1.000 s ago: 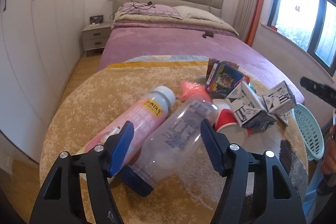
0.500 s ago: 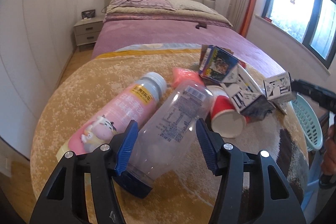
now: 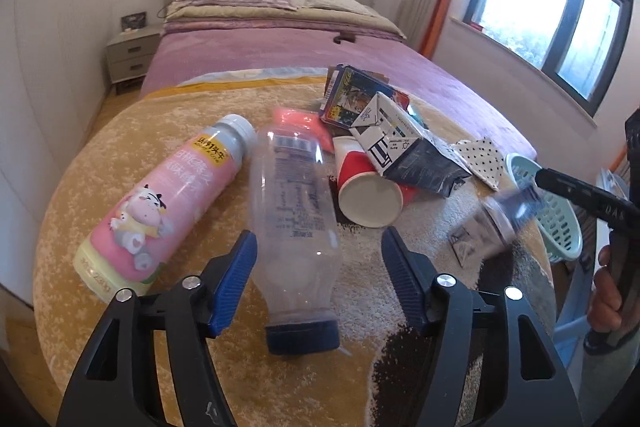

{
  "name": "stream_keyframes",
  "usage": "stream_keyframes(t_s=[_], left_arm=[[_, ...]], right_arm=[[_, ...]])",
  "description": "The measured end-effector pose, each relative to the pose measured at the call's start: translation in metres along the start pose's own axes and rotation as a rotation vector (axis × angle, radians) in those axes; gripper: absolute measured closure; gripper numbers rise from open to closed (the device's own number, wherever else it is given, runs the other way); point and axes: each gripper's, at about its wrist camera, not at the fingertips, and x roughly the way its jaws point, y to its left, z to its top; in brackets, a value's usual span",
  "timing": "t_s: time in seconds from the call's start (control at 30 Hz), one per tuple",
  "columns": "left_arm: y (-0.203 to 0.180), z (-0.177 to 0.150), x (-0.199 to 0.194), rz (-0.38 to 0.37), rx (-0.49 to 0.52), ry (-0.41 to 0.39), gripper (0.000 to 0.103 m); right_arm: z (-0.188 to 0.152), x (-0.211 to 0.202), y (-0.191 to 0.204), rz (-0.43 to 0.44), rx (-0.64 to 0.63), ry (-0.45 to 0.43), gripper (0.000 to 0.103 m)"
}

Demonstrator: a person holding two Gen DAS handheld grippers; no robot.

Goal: Collect trash
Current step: 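Move both tools back over the rug toward the bottles and cartons, then grasp the clear plastic bottle with the left tool while the right tool grasps the white milk carton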

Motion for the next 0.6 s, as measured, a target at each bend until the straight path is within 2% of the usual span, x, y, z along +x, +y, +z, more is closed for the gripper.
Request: stream_keyframes(t_s=[0.13, 0.27, 0.47, 0.6], left_arm=[[-0.004, -0.003, 0.011, 0.092, 0.008, 0.011, 0.034], [0.000, -0.003, 0.023, 0.097, -0.024, 0.030, 0.034], [-0.005, 0.001, 0.030, 0.137, -0.026, 0.021, 0.034], [0.000, 0.001, 0.034, 0.135, -0.056, 0.023, 0.034]], right_arm=[[-0.001, 0.014, 0.014, -0.014, 0.002, 0.005, 0.039], [-0.008, 0.019, 0.029, -0.021, -0.036, 0.012, 0.039], [-0.033, 0.017, 0.053, 0.083, -0.094, 0.041, 0.039], [-0.044, 0.028, 0.072, 0.100, -0.140, 0.081, 0.039]])
